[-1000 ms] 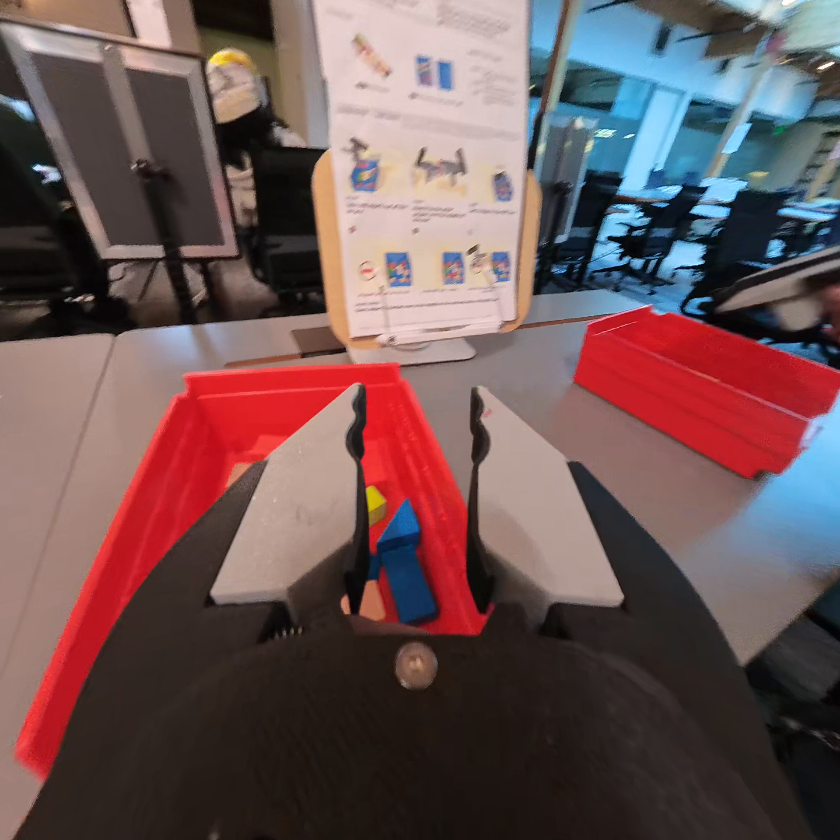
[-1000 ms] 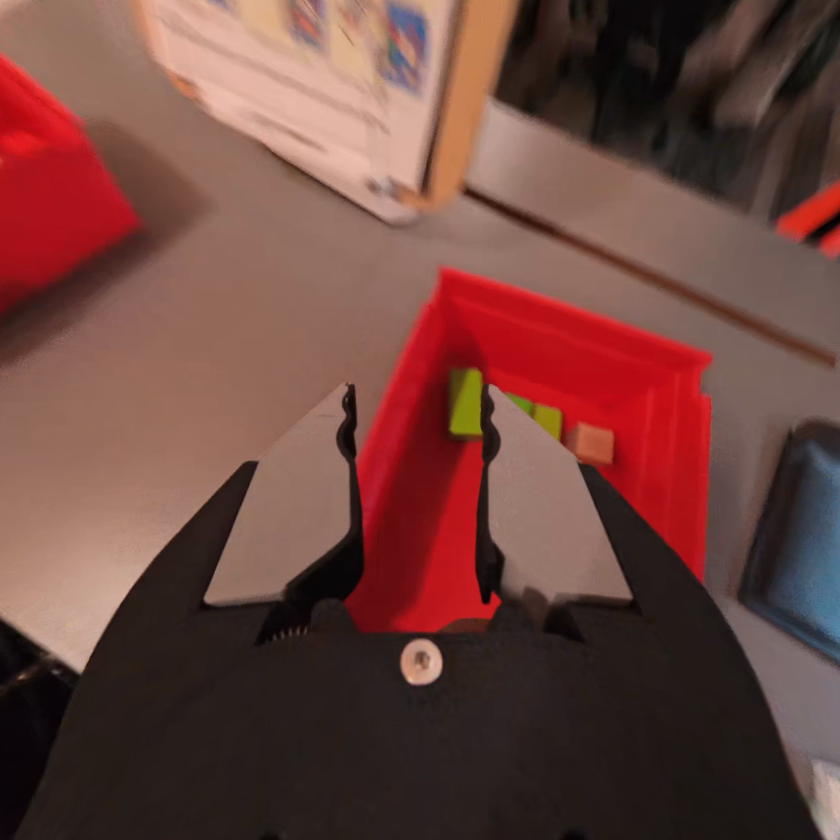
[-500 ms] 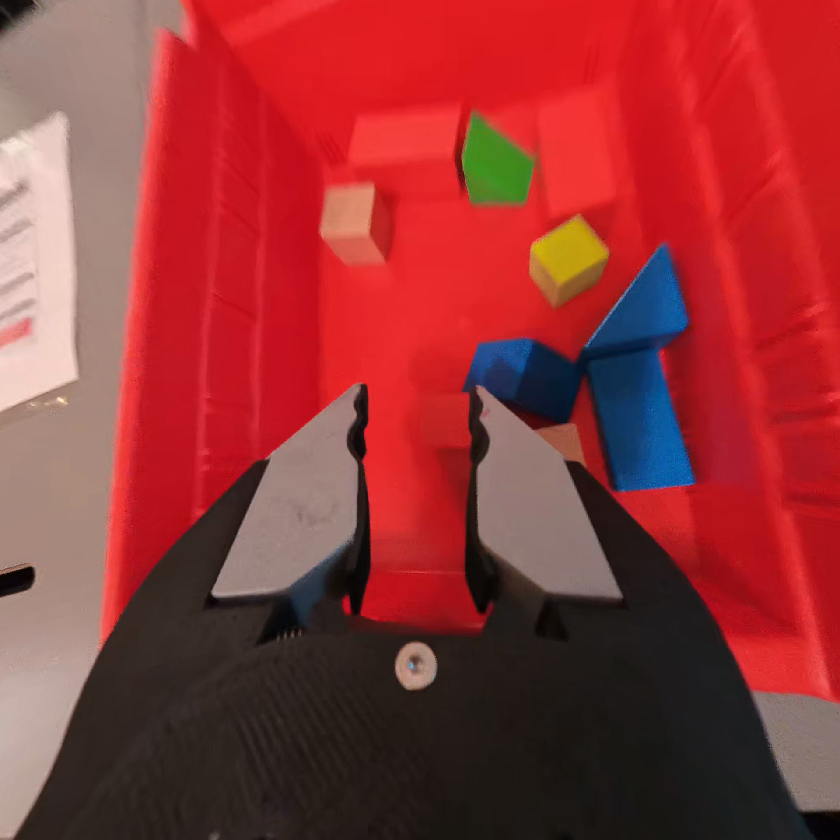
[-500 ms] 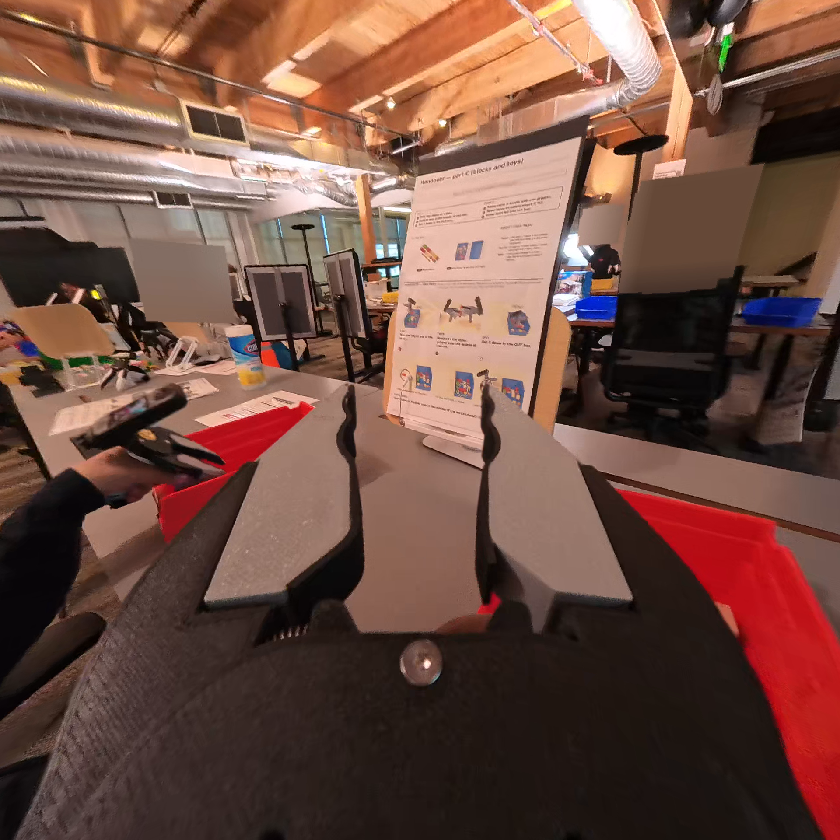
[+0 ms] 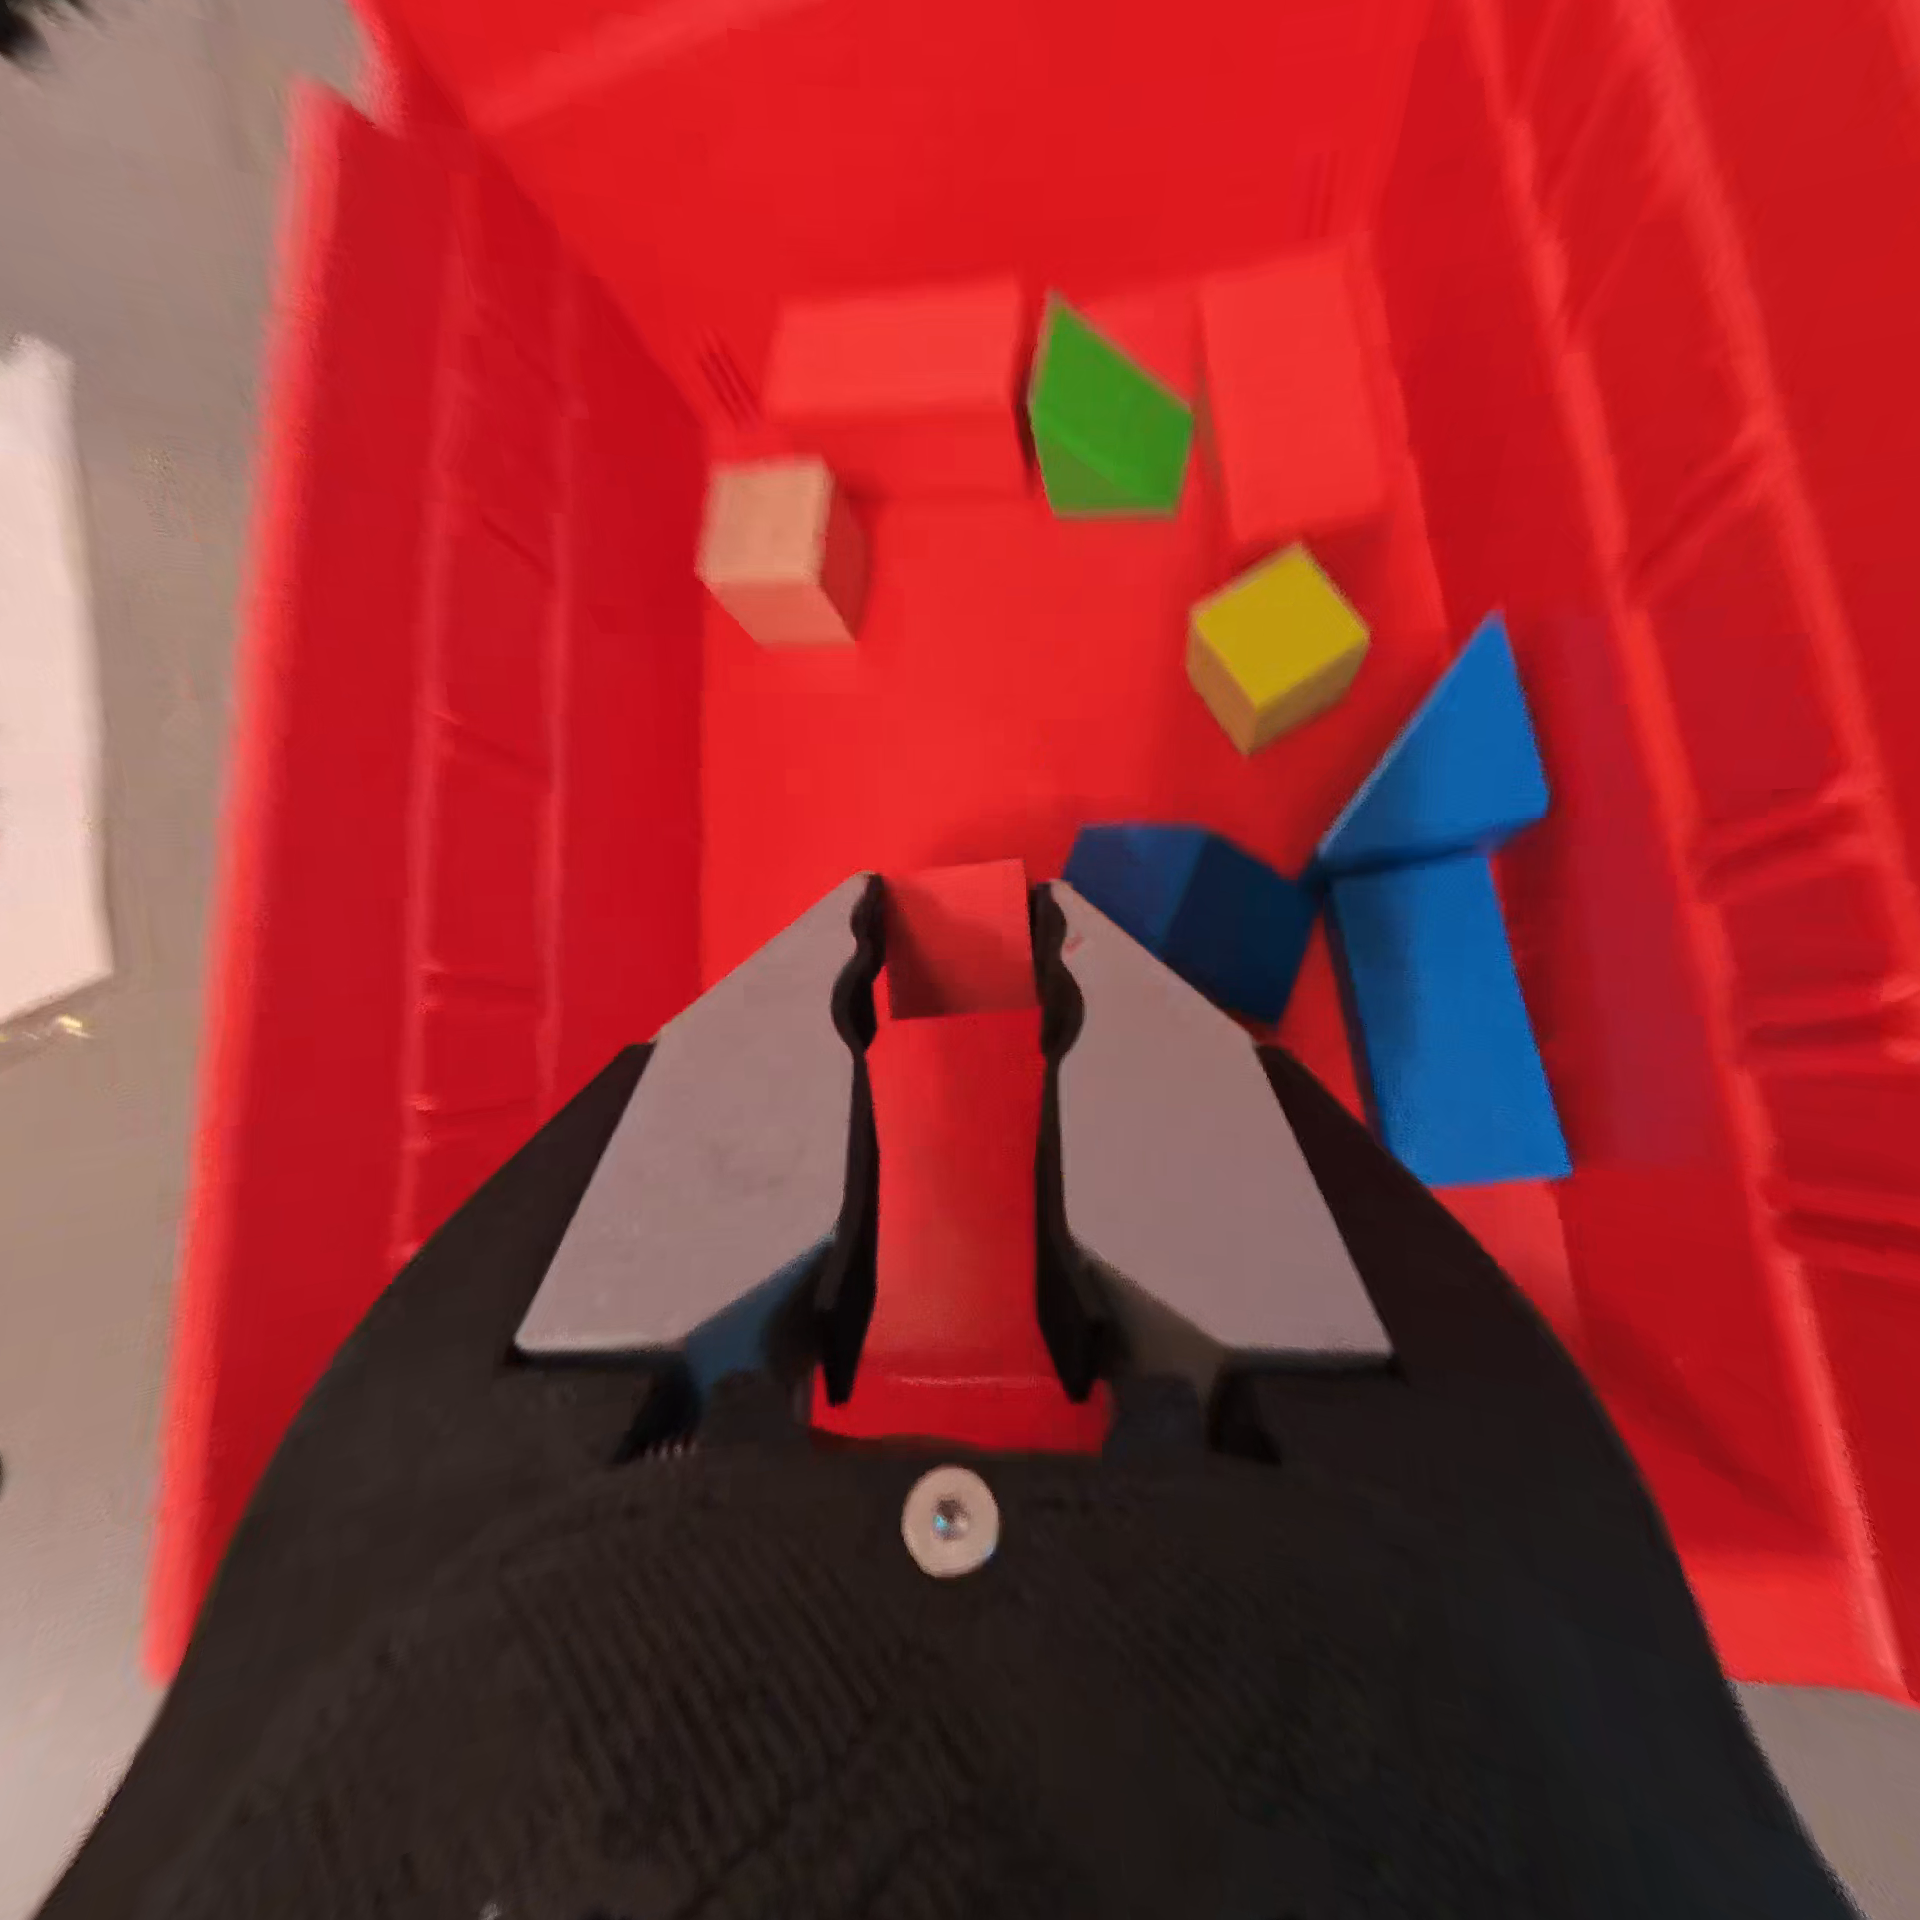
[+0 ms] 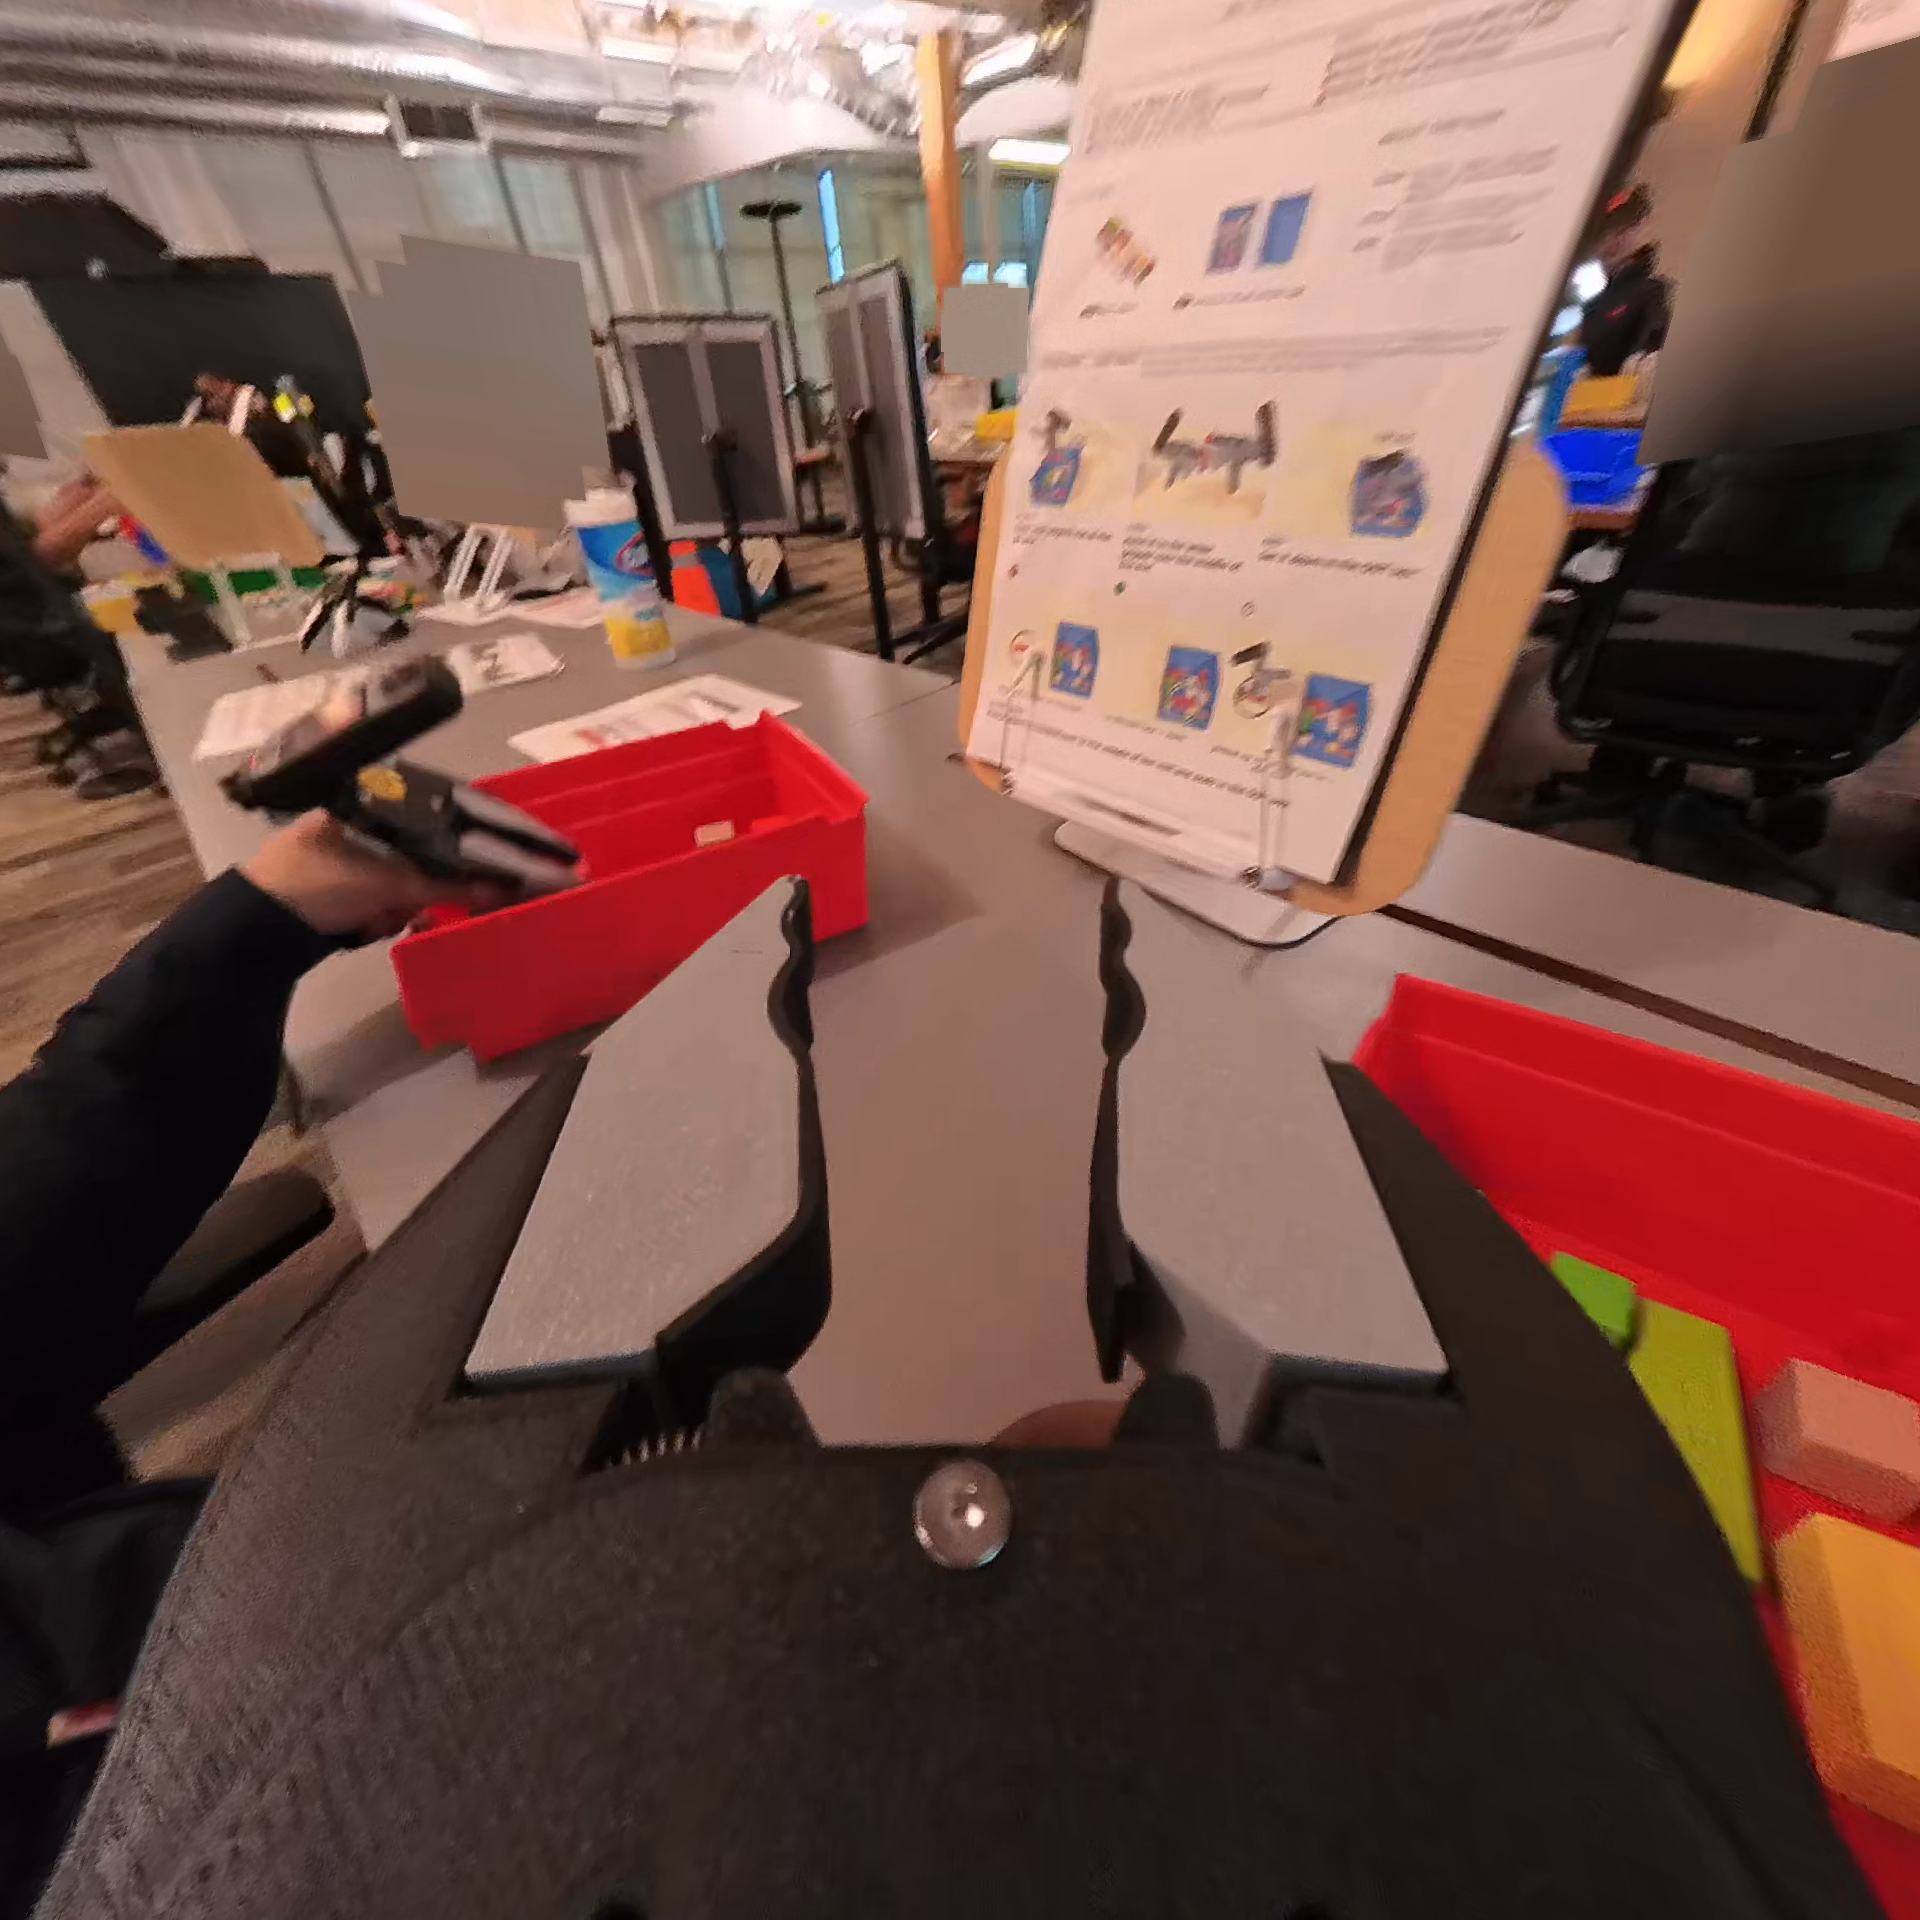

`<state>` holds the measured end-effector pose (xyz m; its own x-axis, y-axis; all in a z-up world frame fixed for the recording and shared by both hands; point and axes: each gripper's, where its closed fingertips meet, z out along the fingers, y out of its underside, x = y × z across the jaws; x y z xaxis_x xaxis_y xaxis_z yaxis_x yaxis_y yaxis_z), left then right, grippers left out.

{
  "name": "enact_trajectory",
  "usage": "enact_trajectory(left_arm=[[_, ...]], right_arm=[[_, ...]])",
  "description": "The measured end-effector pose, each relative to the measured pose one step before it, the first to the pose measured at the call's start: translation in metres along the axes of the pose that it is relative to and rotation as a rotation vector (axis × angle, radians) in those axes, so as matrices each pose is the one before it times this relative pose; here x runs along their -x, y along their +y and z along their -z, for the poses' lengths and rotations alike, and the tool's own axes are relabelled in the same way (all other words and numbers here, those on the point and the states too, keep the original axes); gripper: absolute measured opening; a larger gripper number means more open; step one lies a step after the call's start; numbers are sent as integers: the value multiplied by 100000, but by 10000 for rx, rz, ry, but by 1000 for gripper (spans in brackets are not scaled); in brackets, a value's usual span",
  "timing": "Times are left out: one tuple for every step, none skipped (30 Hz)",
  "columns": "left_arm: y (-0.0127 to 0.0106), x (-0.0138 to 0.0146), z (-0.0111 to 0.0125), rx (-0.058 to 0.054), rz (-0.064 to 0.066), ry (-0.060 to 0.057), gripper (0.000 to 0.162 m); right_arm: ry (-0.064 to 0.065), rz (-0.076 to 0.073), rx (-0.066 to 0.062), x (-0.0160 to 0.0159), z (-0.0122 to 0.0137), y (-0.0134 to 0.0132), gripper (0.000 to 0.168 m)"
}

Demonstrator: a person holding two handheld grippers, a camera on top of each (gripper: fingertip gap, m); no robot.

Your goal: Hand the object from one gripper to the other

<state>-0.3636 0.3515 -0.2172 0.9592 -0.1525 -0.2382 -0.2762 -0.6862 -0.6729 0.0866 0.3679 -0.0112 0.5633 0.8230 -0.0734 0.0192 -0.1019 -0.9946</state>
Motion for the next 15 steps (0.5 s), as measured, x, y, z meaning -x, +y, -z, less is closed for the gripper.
enact_trajectory(left_arm=[[-1664, 520, 1000, -927, -90, -309, 26], [-2263, 0, 1315, -1276, -404, -160, 26], [-2617, -478, 1471, -1407, -453, 24, 26], [-2723, -857, 1398, -1353, -359, 171, 26], [-2571, -1239, 1116, -1108, -85, 396, 26], [-2757, -1837, 912, -1203, -77, 670, 26], [-2914, -2263, 741, -1375, -188, 783, 26], [-2550, -2342, 343, -1150, -166, 775, 26], [-2001, -2361, -36, -825, -227, 782, 26], [-1547, -2054, -277, -622, -439, 540, 26], [-1075, -1767, -425, -374, -728, 300, 26], [-583, -1590, -535, -72, -802, 234, 26], [-359, -1367, -552, 96, -697, 188, 26], [-554, -1367, -436, -57, -579, 263, 26], [-744, -1244, -314, -213, -460, 275, 26]], right_arm=[[-377, -1, 240, 757, -572, 526, 53], [-438, -43, 191, 869, -601, 453, 53], [-464, -67, 144, 920, -640, 376, 53], [-463, -58, 125, 934, -691, 333, 53], [-464, -8, 129, 973, -728, 330, 53], [-459, 52, 115, 1034, -771, 297, 54], [-440, 98, 77, 1065, -798, 241, 54], [-440, 103, 39, 1140, -816, 195, 54], [-480, 79, 38, 1234, -825, 182, 54], [-549, 50, 25, 1361, -807, 158, 54], [-597, 2, 26, 1395, -767, 161, 54], [-596, -70, 52, 1320, -748, 206, 54], [-581, -137, 23, 1193, -677, 183, 55], [-554, -196, -8, 1027, -610, 133, 54], [-544, -251, -12, 907, -549, 135, 54]])
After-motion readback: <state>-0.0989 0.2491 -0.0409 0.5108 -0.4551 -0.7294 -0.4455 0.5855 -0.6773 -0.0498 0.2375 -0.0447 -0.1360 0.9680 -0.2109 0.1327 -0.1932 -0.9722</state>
